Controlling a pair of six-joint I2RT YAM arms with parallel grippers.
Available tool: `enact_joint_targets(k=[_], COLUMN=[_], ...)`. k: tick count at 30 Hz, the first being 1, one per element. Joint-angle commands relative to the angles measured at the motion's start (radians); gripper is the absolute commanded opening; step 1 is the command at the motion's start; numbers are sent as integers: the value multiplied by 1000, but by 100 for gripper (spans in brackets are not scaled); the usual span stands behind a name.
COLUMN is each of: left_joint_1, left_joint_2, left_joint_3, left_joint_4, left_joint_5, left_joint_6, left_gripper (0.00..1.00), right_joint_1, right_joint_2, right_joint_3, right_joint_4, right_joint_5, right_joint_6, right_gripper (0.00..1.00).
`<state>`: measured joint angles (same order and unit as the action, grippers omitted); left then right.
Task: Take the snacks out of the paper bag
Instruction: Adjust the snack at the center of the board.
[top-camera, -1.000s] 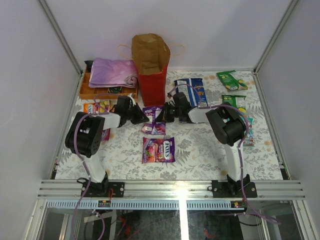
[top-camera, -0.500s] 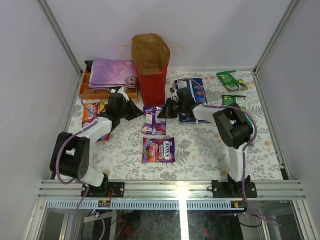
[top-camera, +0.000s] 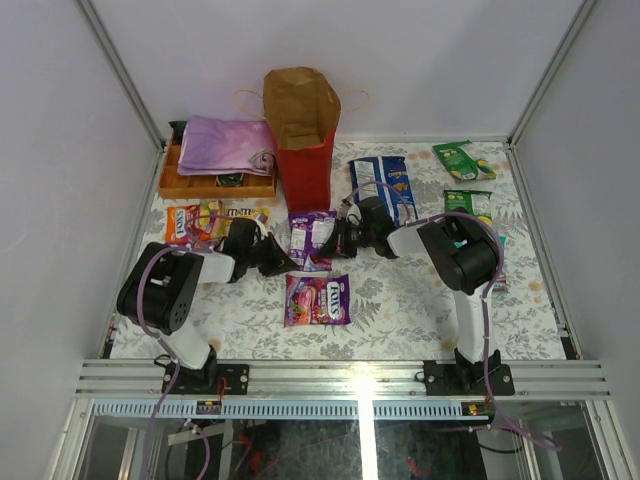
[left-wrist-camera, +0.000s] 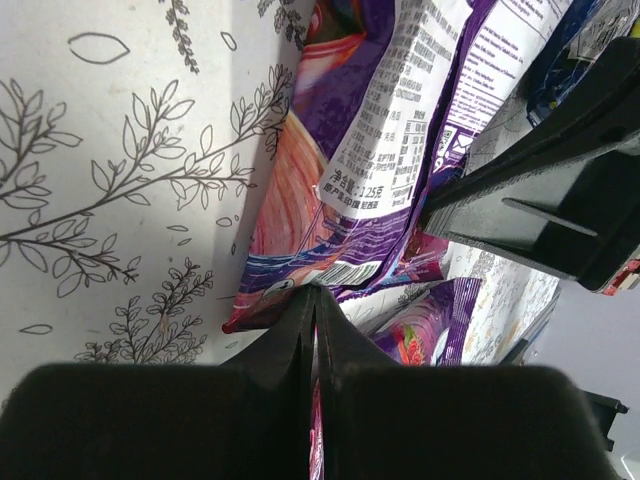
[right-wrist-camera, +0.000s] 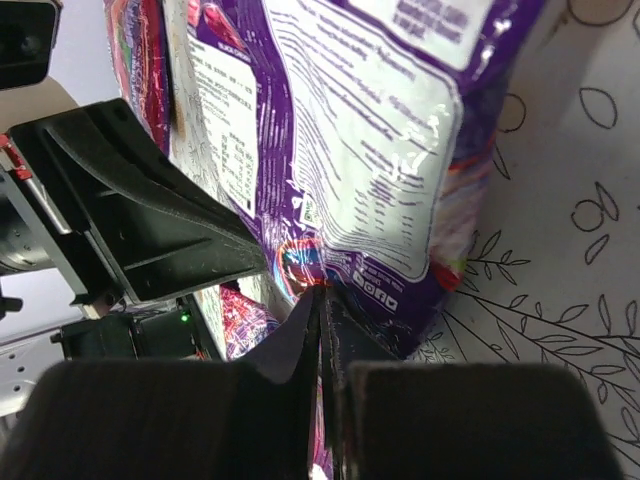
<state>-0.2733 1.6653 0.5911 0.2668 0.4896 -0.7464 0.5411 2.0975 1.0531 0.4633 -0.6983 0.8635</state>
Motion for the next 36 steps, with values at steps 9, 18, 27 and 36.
enact_joint_targets(k=[9,18,27,36], left_joint_1=[6,5,6,17], left_joint_2=[-4,-136,-127,80], left_joint_3=[-85,8,40,3], left_joint_4=[54,-52,17,174], left_joint_5=[-40,-34,-45,-43], left_joint_6=[-29,12,-12,-28], left_gripper=[0,0,0,0], right_joint_1=[-81,-9,69,86], right_joint_2=[-44,-123,28,178], right_joint_3=[4,255,505,476], right_joint_4=[-97,-218,-323,-260], right_joint_5=[42,80,163,167], right_joint_6=[-106,-224,-272,-235], right_gripper=[0,0,0,0])
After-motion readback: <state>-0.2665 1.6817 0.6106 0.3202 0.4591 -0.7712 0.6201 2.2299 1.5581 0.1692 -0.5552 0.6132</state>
